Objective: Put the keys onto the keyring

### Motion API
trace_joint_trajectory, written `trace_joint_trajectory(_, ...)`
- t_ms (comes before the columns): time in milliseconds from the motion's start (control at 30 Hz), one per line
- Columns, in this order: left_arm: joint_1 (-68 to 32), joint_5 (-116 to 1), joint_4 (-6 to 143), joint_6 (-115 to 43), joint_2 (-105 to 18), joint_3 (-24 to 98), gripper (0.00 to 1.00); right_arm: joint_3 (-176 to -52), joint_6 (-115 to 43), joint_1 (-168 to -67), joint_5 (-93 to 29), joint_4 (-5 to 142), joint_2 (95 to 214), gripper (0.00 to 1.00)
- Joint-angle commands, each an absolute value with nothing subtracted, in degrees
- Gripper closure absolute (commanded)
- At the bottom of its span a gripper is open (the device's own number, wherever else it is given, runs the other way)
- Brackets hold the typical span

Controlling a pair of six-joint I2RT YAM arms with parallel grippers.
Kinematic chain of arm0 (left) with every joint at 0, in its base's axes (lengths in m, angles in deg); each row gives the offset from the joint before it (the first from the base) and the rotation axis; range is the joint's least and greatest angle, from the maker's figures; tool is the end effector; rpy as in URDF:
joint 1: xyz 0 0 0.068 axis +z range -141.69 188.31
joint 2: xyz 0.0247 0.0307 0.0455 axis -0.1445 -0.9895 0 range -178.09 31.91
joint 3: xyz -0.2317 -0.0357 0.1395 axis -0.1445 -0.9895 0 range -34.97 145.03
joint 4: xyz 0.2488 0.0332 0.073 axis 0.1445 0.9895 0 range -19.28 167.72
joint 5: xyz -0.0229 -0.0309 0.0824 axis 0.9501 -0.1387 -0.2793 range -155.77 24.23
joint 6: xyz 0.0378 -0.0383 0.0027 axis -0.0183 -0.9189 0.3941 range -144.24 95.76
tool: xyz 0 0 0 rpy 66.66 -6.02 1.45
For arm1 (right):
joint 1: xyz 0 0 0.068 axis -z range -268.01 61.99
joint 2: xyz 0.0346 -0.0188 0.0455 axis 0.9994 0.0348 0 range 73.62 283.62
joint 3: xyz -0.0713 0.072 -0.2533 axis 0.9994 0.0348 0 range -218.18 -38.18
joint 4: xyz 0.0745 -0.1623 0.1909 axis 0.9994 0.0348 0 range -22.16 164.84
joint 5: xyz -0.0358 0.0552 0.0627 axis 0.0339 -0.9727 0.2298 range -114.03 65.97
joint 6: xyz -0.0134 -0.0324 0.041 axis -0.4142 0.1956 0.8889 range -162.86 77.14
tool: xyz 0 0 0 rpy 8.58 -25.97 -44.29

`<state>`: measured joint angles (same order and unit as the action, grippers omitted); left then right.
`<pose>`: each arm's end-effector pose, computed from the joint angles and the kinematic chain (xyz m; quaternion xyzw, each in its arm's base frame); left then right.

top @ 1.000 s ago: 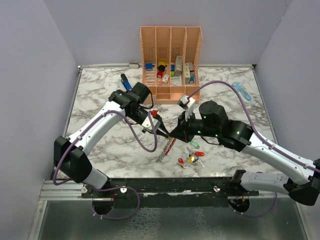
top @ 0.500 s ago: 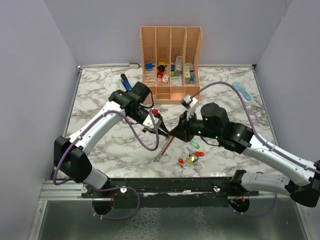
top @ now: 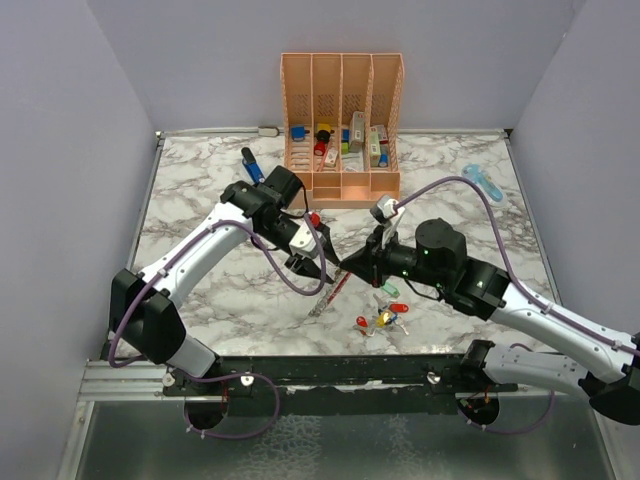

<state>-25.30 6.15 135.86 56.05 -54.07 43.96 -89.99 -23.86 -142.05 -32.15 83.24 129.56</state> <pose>0.2128 -0.1820 0.3253 0.7199 0.3599 -0.4830 0.3449 0.1272 0.1842 0.3379 -0.2843 0.7646 0.3890 0.4280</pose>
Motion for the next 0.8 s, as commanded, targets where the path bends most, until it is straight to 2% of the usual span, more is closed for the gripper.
trace_joint_trajectory(0,-25.7,9.3,140.0,54.8,-55.0,45.1,0.55,-88.9,-28.7,-142.0,-31.5,73.9,127.1,0.99)
trace_joint_trajectory(133,-25.7,9.5,141.1,54.8,-55.6,46.5,0.41,-88.4,-31.3,-142.1,-32.9,73.2,126.9,0.99)
trace_joint_trajectory(233,-25.7,9.7,142.1,54.9,-56.6,48.1,0.41,-87.8,-32.3,-142.0,-33.3,72.2,126.7,0.99)
trace_joint_trajectory(367,-25.7,9.7,142.5,55.0,-57.5,49.2,0.49,-86.0,-33.1,-142.0,-32.6,69.7,125.7,0.99)
trace_joint_trajectory(533,-25.7,9.3,141.7,53.3,-57.0,49.9,0.49,-84.3,-33.2,-142.1,-30.0,68.3,124.9,0.99)
trace_joint_trajectory(767,-25.7,9.4,133.8,43.6,-55.2,50.1,0.48,-77.3,-34.2,-142.0,-29.1,58.0,121.1,0.99)
